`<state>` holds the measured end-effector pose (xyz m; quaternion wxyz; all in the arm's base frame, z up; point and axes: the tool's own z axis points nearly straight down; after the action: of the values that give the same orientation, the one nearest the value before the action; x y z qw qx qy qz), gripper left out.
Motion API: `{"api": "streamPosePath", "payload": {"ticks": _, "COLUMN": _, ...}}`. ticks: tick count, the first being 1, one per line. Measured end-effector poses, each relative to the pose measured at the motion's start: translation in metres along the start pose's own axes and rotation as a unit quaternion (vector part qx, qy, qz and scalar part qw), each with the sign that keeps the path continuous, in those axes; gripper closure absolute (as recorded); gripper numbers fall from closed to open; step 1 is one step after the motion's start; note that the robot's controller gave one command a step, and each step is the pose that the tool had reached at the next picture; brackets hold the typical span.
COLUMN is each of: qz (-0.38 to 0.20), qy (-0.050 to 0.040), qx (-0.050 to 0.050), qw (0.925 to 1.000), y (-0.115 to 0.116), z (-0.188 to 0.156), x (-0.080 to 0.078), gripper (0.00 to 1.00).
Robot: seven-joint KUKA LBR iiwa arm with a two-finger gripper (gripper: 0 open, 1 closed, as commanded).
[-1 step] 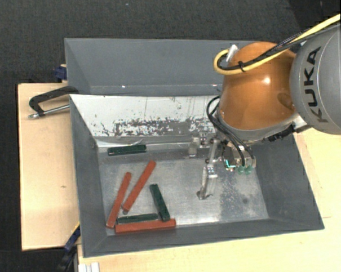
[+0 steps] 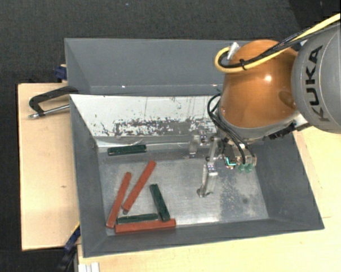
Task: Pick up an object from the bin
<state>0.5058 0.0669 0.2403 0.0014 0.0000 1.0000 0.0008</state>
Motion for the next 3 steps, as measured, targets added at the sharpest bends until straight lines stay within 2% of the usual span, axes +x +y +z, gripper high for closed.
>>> {"api": "streamPosePath", "payload": {"ticks": 1, "qz": -0.027, "qy": -0.0025, "qx": 0.001, "qw": 0.9996, "y": 0.021, "z": 0.018, "x": -0.012, "gripper": 0.0}}
{"api": "streamPosePath", "payload": {"ticks": 2, "qz": -0.079, "qy": -0.0016, "qx": -0.001, "qw": 0.9969, "y": 0.055, "z": 0.081, "x": -0.017, "gripper": 0.0}}
{"api": "streamPosePath", "payload": {"ticks": 3, "qz": -0.199, "qy": -0.0012, "qx": -0.001, "qw": 0.98, "y": 0.123, "z": 0.154, "x": -0.051, "gripper": 1.0}}
